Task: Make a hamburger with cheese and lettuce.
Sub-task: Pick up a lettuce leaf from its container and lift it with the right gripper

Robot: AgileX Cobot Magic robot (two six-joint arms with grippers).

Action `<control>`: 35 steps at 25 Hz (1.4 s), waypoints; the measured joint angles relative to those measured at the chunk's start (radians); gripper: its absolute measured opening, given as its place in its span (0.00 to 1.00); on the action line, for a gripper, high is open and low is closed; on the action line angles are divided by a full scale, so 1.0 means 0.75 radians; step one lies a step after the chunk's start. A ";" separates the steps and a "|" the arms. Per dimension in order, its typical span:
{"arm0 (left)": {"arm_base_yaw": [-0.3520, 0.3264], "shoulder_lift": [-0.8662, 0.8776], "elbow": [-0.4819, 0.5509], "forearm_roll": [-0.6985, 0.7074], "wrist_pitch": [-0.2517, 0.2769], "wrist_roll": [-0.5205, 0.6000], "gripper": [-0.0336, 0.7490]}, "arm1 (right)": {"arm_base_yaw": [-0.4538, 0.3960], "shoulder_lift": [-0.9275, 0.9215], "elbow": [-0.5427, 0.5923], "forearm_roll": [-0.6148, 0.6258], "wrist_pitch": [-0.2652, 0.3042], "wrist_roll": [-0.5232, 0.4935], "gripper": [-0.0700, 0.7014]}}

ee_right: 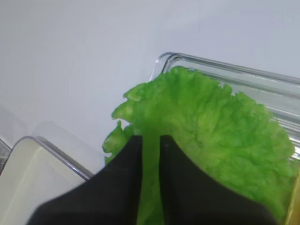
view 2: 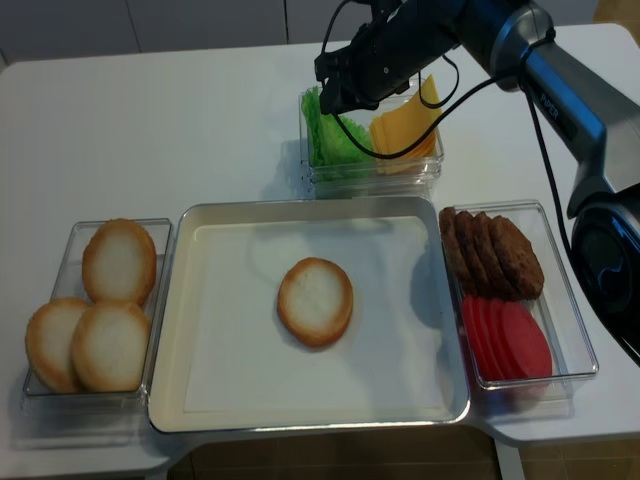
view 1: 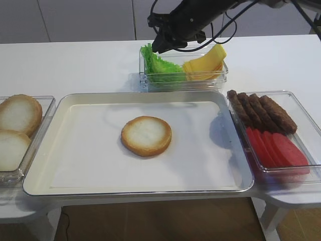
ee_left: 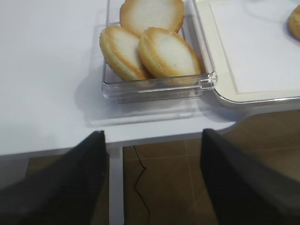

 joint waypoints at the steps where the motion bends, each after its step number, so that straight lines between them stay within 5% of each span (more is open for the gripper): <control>1: 0.000 0.000 0.000 0.000 0.000 0.000 0.64 | 0.000 0.000 0.000 0.000 0.000 0.000 0.22; 16: 0.000 0.000 0.000 0.000 0.000 0.000 0.64 | 0.000 0.017 0.000 0.100 -0.077 0.000 0.32; 35: 0.000 0.000 0.000 0.000 0.000 0.000 0.64 | 0.000 0.048 0.000 0.120 -0.115 -0.003 0.33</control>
